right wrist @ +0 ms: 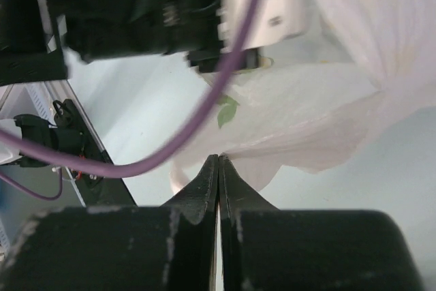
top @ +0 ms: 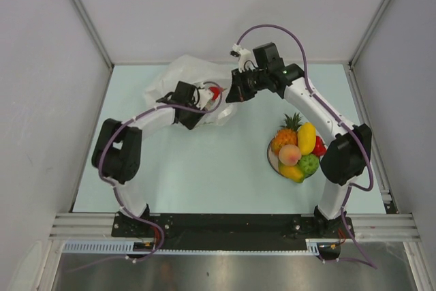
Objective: Take the fake fruits out of the plastic bag
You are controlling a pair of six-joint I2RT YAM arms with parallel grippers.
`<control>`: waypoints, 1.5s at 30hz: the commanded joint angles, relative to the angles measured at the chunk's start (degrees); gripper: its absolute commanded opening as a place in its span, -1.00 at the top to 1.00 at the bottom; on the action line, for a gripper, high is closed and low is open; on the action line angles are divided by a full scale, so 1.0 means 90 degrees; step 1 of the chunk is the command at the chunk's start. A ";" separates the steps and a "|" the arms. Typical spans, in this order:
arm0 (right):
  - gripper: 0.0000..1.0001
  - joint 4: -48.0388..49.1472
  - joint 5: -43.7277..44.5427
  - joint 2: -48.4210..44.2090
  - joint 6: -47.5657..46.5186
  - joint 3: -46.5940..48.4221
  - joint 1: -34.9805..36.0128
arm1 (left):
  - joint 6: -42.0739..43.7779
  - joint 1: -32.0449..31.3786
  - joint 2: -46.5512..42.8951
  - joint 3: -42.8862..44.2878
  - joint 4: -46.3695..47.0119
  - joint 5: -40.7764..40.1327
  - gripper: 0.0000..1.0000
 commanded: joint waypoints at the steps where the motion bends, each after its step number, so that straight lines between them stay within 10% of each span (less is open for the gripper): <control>1: 1.00 -0.0056 0.0079 -0.0462 -0.0269 -0.0183 -0.0013 | -0.0088 0.0005 -0.1637 -0.1290 0.0038 -0.0238 -0.22; 8: 1.00 -0.0037 0.0089 -0.0716 -0.0328 -0.0497 0.0016 | -0.0479 -0.0910 -0.3204 -0.2269 -0.0912 0.0642 -0.21; 19: 1.00 -0.0124 0.0128 -0.0716 -0.0426 -0.0331 0.0211 | 0.0215 -0.1148 -0.0920 0.0227 -0.0247 -0.0081 -0.28; 26: 1.00 -0.0066 0.0128 -0.0940 -0.0475 -0.0604 0.0133 | 0.0742 -0.1128 -0.1514 0.0466 -0.1215 0.2641 -0.22; 32: 1.00 -0.0095 0.0040 -0.0999 -0.0309 -0.0790 -0.0189 | 0.0284 -0.1040 -0.2053 -0.0111 -0.0015 0.2695 -0.18; 38: 1.00 -0.0105 0.0011 -0.1038 -0.0221 -0.0956 -0.0277 | 0.0400 -0.1020 -0.1312 0.0220 0.0465 0.2001 0.01; 45: 1.00 -0.0066 0.0040 -0.1048 -0.0075 -0.0975 -0.0413 | 0.1210 -0.1001 -0.0383 0.0222 0.1662 0.0859 0.67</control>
